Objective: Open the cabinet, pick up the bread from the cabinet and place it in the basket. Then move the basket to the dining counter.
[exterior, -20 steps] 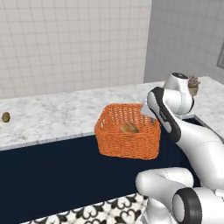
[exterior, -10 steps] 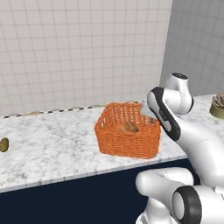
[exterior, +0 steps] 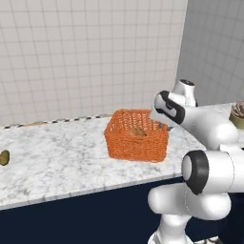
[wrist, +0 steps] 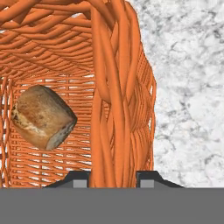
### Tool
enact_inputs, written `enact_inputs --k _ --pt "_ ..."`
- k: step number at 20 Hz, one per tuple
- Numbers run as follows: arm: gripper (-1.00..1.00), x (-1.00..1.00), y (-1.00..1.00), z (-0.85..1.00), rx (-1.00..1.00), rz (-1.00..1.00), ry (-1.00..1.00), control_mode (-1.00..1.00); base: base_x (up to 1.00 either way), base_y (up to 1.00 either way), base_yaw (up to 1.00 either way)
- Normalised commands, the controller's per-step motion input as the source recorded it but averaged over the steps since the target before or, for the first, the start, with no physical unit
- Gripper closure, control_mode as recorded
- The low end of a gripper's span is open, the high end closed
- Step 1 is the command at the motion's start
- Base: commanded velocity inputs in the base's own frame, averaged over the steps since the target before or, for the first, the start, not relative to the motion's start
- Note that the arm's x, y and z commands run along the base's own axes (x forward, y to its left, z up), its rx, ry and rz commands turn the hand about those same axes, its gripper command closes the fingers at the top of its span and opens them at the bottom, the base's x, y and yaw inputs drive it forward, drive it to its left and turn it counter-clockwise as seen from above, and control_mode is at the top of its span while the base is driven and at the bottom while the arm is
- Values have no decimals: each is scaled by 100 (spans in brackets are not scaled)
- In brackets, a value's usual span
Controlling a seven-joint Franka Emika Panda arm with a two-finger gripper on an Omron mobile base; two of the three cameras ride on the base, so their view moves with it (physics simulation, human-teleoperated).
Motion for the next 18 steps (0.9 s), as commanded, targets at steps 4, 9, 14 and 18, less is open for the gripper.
enact_inputs --k 4,9,14,18 --pt "100 100 0 -24 5 0 14 -100 0 0 0" --pt "100 100 0 -31 5 0 3 -100 0 0 0" --pt "100 87 1 -49 0 0 -3 -100 0 0 0" --pt "100 41 8 -41 0 1 -4 -100 0 0 0"
